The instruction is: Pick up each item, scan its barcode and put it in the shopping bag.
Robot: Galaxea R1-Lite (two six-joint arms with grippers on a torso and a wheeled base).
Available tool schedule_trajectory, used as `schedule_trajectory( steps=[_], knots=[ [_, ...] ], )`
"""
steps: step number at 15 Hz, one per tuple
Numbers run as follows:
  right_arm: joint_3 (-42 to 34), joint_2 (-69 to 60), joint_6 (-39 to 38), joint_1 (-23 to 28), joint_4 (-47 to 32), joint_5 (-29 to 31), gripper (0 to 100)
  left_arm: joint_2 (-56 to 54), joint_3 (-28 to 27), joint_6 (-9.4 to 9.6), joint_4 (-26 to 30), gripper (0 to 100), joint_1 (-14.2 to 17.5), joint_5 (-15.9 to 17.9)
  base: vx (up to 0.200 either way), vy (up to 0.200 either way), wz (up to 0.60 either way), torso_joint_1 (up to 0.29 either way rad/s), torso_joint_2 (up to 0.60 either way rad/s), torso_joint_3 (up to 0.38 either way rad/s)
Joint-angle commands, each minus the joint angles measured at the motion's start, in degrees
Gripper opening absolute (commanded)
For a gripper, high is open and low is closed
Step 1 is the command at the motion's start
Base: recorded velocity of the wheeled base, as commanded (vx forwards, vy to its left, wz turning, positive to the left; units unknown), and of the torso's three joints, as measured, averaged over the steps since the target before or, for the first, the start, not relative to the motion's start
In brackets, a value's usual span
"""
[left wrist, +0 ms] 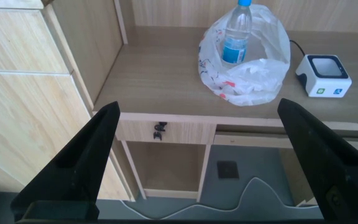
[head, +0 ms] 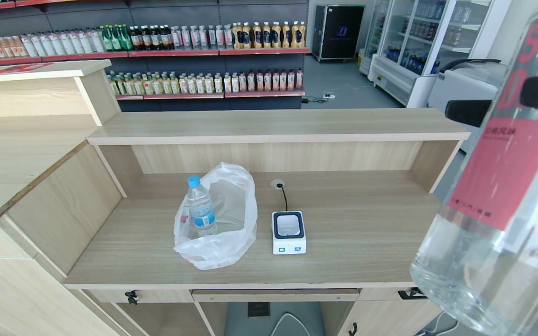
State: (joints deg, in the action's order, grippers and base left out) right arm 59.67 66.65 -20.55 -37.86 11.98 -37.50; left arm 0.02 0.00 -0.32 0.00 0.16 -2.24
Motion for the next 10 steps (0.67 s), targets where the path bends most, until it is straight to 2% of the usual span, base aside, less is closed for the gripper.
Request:
schedule_trajectory(
  steps=[1,3,5,8,10],
  knots=[
    [-0.35,-0.38,0.07,0.16,-0.12,-0.03,0,-0.02,0.0,-0.03,0.0,100,0.02,-0.04,0.0,0.0,0.0,0.0,0.0,0.0],
    [-0.61,-0.99,0.34,0.77,-0.73,-0.03,0,-0.02,0.0,-0.03,0.0,100,0.02,-0.04,0.0,0.0,0.0,0.0,0.0,0.0],
    [-1.67,-0.9,2.45,4.03,-0.47,0.23,0,-0.02,0.0,-0.03,0.0,100,0.02,-0.04,0.0,0.0,0.0,0.0,0.0,0.0],
    [-4.74,-0.2,7.37,13.08,-0.03,2.69,0,-0.02,0.0,-0.03,0.0,100,0.02,-0.04,0.0,0.0,0.0,0.0,0.0,0.0],
    [-10.72,-0.46,12.73,21.6,3.4,4.72,0,-0.02,0.0,-0.03,0.0,100,0.02,-0.04,0.0,0.0,0.0,0.0,0.0,0.0]
  ],
)
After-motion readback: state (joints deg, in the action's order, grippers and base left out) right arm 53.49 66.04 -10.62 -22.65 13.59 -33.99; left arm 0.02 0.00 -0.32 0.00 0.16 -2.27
